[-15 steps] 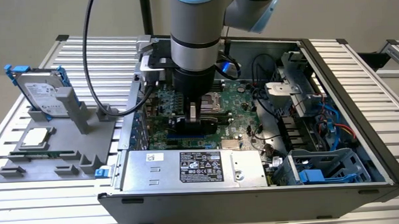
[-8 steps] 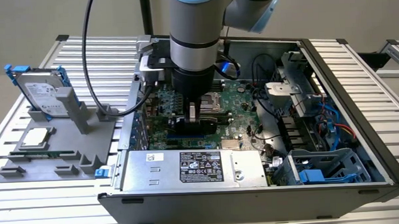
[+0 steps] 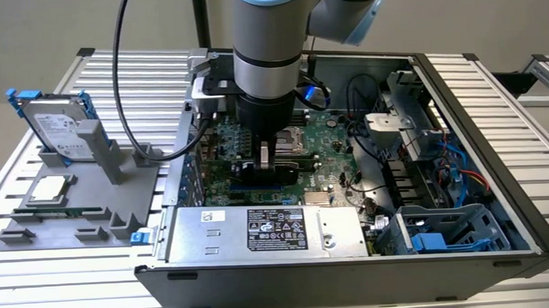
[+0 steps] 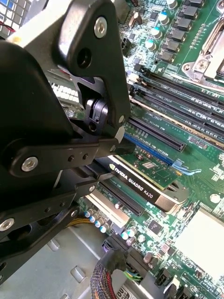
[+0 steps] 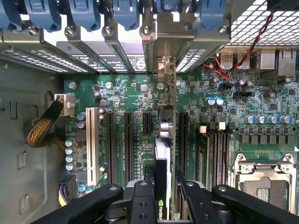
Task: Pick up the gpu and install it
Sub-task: 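Insert the gpu into the slot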
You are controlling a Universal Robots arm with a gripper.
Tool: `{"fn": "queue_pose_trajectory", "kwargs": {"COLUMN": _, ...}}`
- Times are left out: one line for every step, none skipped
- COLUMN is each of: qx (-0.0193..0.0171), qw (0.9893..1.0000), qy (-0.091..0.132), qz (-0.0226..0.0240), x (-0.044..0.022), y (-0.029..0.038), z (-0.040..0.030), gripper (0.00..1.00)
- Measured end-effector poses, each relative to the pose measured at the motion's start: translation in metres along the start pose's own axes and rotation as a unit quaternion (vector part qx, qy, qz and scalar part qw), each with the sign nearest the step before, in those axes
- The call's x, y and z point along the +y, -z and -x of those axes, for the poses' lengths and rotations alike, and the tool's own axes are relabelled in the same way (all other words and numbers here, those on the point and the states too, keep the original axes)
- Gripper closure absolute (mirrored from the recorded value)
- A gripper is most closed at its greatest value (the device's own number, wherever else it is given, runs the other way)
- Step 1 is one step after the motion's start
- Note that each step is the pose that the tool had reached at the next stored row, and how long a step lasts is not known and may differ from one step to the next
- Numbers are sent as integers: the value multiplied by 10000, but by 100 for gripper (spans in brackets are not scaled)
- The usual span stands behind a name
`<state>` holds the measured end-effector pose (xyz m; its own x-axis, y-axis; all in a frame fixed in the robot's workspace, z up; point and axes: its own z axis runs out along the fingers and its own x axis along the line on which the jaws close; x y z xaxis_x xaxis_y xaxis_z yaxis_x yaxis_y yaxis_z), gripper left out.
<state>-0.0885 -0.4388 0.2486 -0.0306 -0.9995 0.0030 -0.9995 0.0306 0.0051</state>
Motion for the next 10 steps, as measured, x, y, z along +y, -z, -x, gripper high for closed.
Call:
{"fn": "queue_pose_trajectory", "kwargs": {"qx": 0, "qw": 10000, "qy": 0, "qz": 0, "x": 0, "y": 0, "z": 0, "gripper": 100}}
{"fn": "queue_pose_trajectory", "kwargs": {"qx": 0, "qw": 10000, "qy": 0, "qz": 0, "x": 0, "y": 0, "z": 0, "gripper": 100}}
{"fn": "queue_pose_trajectory", "kwargs": {"qx": 0, "qw": 10000, "qy": 0, "qz": 0, "x": 0, "y": -1, "z": 0, "gripper": 100}}
{"fn": "queue_pose_trajectory", "kwargs": {"qx": 0, "qw": 10000, "qy": 0, "qz": 0, "x": 0, "y": -1, "z": 0, "gripper": 100}}
{"fn": "queue_pose_trajectory", "kwargs": {"qx": 0, "qw": 10000, "qy": 0, "qz": 0, "x": 0, "y": -1, "z": 0, "gripper": 100}}
{"fn": "queue_pose_trajectory", "kwargs": {"qx": 0, "qw": 10000, "qy": 0, "qz": 0, "x": 0, "y": -1, "z": 0, "gripper": 100}}
{"fn": "queue_pose_trajectory", "kwargs": {"qx": -1, "qw": 10000, "qy": 0, "qz": 0, "x": 0, "y": -2, "z": 0, "gripper": 100}}
{"fn": "queue_pose_trajectory", "kwargs": {"qx": -1, "qw": 10000, "qy": 0, "qz": 0, "x": 0, "y": -2, "z": 0, "gripper": 100}}
{"fn": "queue_pose_trajectory", "kwargs": {"qx": -1, "qw": 10000, "qy": 0, "qz": 0, "x": 0, "y": -2, "z": 0, "gripper": 100}}
{"fn": "queue_pose_trajectory", "kwargs": {"qx": 0, "qw": 10000, "qy": 0, "qz": 0, "x": 0, "y": -5, "z": 1, "gripper": 100}}
